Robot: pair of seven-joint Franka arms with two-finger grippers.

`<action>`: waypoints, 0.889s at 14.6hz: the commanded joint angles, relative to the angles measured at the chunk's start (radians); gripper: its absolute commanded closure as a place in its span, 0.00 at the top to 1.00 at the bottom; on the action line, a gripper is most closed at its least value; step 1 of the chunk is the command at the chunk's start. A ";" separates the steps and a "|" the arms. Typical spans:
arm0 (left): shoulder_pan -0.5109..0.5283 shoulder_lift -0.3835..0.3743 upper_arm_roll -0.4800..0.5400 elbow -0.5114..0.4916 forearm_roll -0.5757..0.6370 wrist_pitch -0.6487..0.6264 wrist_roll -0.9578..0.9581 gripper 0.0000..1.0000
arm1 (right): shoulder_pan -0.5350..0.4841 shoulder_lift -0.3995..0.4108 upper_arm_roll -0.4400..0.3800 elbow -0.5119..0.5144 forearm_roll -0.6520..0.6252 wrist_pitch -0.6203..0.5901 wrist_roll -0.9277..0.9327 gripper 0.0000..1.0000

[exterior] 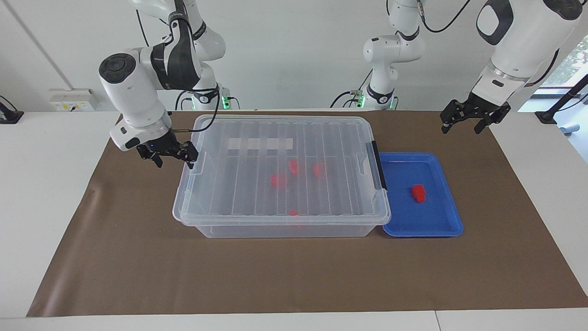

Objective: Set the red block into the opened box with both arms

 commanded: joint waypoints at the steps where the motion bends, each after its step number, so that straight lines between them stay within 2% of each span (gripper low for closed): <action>1: -0.047 0.006 0.049 -0.014 -0.001 0.045 0.030 1.00 | -0.007 -0.009 0.002 -0.040 0.006 0.030 0.004 1.00; 7: -0.038 0.000 0.052 -0.147 -0.002 0.192 0.050 1.00 | -0.012 -0.012 -0.067 -0.043 0.006 0.021 -0.104 1.00; 11: -0.035 -0.002 0.052 -0.160 -0.001 0.197 0.049 1.00 | -0.012 -0.011 -0.126 -0.045 0.005 0.027 -0.213 1.00; 13: -0.035 0.003 0.052 -0.193 -0.001 0.241 0.050 1.00 | -0.012 -0.011 -0.156 -0.045 0.005 0.030 -0.261 1.00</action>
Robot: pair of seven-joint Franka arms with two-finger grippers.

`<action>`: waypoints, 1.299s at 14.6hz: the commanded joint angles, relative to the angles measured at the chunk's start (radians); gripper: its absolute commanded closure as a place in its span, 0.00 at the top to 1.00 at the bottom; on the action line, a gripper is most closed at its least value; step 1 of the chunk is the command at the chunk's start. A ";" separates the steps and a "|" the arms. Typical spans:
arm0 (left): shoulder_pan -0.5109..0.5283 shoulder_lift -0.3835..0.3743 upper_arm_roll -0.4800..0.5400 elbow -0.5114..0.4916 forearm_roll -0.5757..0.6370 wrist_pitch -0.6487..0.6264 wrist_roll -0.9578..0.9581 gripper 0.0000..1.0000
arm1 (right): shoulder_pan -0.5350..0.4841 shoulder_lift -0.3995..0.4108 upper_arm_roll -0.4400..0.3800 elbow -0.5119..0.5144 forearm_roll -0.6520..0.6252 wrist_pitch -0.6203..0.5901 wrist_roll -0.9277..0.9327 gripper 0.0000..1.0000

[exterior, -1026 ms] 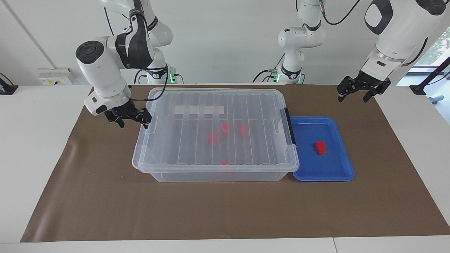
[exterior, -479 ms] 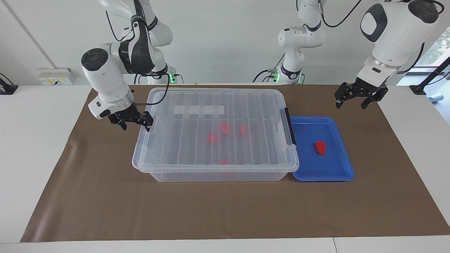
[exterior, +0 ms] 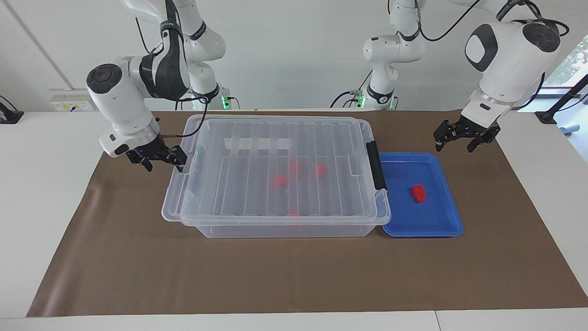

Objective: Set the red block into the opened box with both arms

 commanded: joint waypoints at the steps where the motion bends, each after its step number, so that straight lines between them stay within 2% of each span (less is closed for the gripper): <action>1: -0.006 -0.008 0.010 -0.071 -0.001 0.079 0.016 1.00 | -0.007 -0.009 -0.037 -0.019 0.004 0.020 -0.078 1.00; 6: -0.032 0.021 0.007 -0.228 -0.001 0.298 0.014 1.00 | -0.007 -0.005 -0.111 -0.017 0.003 0.029 -0.213 1.00; 9: -0.031 0.093 0.007 -0.252 -0.001 0.380 0.014 1.00 | -0.005 0.002 -0.163 -0.016 0.003 0.042 -0.318 1.00; 13: -0.020 0.128 0.007 -0.334 -0.001 0.505 0.013 1.00 | -0.003 0.003 -0.205 -0.014 0.003 0.049 -0.382 1.00; 19: -0.017 0.145 0.007 -0.400 -0.002 0.556 0.013 1.00 | -0.003 0.008 -0.243 -0.014 0.004 0.054 -0.445 1.00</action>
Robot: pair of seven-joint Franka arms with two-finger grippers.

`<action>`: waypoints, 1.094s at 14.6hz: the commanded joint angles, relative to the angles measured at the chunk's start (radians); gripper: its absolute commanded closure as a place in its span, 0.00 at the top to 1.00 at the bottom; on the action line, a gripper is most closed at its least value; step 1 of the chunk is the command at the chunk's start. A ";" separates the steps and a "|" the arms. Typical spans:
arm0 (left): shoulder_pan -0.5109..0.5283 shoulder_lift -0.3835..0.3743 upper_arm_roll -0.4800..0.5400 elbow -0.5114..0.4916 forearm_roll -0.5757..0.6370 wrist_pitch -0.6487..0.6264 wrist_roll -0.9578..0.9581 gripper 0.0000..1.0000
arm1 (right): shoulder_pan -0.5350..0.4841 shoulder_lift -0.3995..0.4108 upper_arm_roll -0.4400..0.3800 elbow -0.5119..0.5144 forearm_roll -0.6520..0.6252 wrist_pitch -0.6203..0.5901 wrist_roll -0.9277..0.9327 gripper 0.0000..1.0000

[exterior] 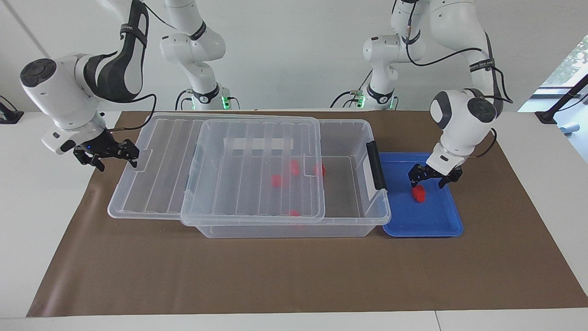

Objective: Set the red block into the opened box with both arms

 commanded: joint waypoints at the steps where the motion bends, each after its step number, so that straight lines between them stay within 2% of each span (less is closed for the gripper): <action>1: 0.004 -0.011 0.004 -0.047 -0.002 0.061 0.003 1.00 | -0.004 0.004 -0.015 -0.012 0.004 0.023 -0.034 1.00; 7: 0.006 0.012 0.004 -0.069 -0.002 0.133 -0.003 1.00 | -0.002 0.012 -0.018 0.004 0.006 0.014 -0.053 1.00; 9: 0.006 0.038 0.004 -0.069 -0.002 0.144 -0.006 0.96 | 0.001 0.021 0.005 0.060 0.008 -0.032 -0.022 1.00; 11: 0.006 0.046 0.004 -0.063 -0.002 0.167 -0.016 0.91 | -0.001 0.026 0.045 0.164 0.008 -0.160 0.059 1.00; 12: 0.004 0.048 0.004 -0.058 -0.002 0.165 -0.029 0.77 | 0.001 0.026 0.060 0.231 0.006 -0.243 0.111 1.00; 14: 0.003 0.045 0.004 -0.057 -0.002 0.156 -0.045 0.14 | 0.001 0.024 0.100 0.337 0.003 -0.366 0.180 1.00; 15: 0.003 0.040 0.004 -0.057 -0.002 0.155 -0.045 0.00 | 0.001 0.021 0.117 0.373 0.003 -0.414 0.209 1.00; 16: 0.003 0.034 0.004 -0.057 -0.002 0.151 -0.039 0.00 | 0.001 0.018 0.138 0.393 0.001 -0.449 0.237 1.00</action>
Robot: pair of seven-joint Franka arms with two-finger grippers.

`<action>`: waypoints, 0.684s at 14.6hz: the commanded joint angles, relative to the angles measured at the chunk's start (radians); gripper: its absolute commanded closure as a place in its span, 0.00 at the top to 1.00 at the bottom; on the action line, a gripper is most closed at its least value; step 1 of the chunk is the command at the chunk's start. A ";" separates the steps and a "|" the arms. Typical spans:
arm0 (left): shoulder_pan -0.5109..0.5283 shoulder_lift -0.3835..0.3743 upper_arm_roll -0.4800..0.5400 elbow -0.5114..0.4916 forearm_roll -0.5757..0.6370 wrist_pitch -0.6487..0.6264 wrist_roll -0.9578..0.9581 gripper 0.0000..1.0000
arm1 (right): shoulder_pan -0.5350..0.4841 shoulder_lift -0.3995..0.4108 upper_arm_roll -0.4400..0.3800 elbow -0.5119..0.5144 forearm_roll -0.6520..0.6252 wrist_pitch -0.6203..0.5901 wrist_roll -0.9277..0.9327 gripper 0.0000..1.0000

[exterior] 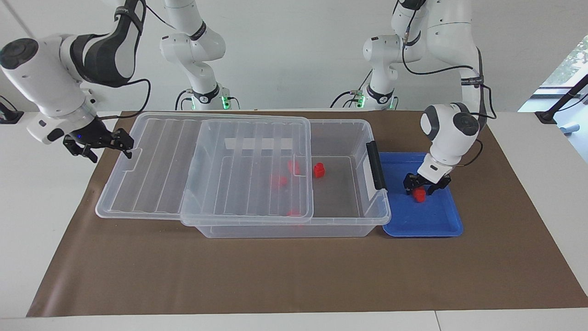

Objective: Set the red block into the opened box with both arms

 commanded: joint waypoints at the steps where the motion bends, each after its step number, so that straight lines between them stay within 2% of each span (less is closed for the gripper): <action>1: -0.009 -0.015 0.008 -0.010 -0.002 0.005 -0.011 0.00 | -0.007 0.012 0.059 0.081 -0.009 -0.101 0.072 1.00; 4: -0.013 -0.070 0.008 -0.009 -0.002 -0.059 -0.017 0.00 | -0.008 -0.019 0.095 0.069 -0.009 -0.169 0.133 1.00; 7: -0.013 -0.144 0.005 0.005 -0.002 -0.136 -0.019 0.00 | -0.007 -0.030 0.150 0.064 -0.014 -0.171 0.219 1.00; 10: -0.016 -0.198 0.001 0.057 -0.002 -0.241 -0.035 0.00 | -0.007 -0.033 0.139 0.064 -0.015 -0.181 0.230 1.00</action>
